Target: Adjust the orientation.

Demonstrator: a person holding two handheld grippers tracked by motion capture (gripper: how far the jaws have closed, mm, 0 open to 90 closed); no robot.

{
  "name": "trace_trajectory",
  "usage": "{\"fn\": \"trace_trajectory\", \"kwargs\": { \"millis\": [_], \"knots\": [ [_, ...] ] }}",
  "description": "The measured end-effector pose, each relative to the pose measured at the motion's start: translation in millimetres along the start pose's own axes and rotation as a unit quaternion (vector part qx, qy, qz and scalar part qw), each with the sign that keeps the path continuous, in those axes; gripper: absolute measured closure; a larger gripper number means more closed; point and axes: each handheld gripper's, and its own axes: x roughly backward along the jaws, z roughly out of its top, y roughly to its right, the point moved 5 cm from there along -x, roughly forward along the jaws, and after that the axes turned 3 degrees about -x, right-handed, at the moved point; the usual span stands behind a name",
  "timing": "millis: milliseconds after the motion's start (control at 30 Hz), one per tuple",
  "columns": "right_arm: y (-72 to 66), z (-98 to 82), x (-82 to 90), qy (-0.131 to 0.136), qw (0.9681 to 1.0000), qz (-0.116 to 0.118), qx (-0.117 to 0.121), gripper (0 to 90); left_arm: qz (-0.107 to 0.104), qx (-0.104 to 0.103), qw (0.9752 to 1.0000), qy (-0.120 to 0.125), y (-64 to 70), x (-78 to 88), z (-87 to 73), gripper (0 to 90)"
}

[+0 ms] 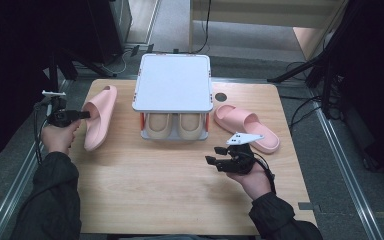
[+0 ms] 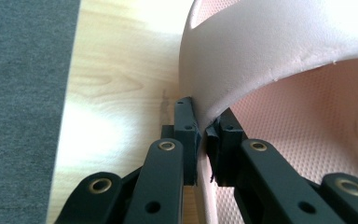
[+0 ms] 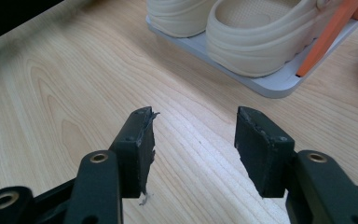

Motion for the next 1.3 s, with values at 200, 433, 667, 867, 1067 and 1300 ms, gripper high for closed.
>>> {"fn": "trace_trajectory", "kwargs": {
  "millis": [200, 433, 667, 867, 1067, 1300],
  "knots": [
    [0.2, 3.2, -1.6, 0.004, 1.0000, 0.006, 0.002, 47.7, -0.003, -0.010, 0.9999, 0.000, 18.4, 9.0, 22.4, 82.8],
    [-0.1, 6.5, -4.3, 0.004, 0.9999, 0.011, 0.004, 47.5, -0.001, -0.021, 0.9998, -0.001, 37.8, 19.0, 47.3, 82.5],
    [0.1, 9.1, -6.2, 0.005, 0.9998, 0.016, 0.005, 47.5, 0.001, -0.034, 0.9994, -0.002, 56.3, 28.3, 67.2, 82.2],
    [-1.8, 10.7, -8.9, 0.003, 0.9997, 0.021, 0.009, 47.4, 0.001, -0.044, 0.9990, -0.003, 71.6, 32.8, 82.0, 81.7],
    [-2.4, 11.3, -9.9, 0.002, 0.9997, 0.024, 0.009, 47.3, -0.005, -0.055, 0.9985, 0.001, 93.0, 37.3, 98.7, 81.1],
    [-2.6, 11.3, -9.6, 0.002, 0.9996, 0.024, 0.010, 47.2, -0.014, -0.065, 0.9977, 0.009, 115.2, 39.3, 114.0, 81.2]
  ]
}}
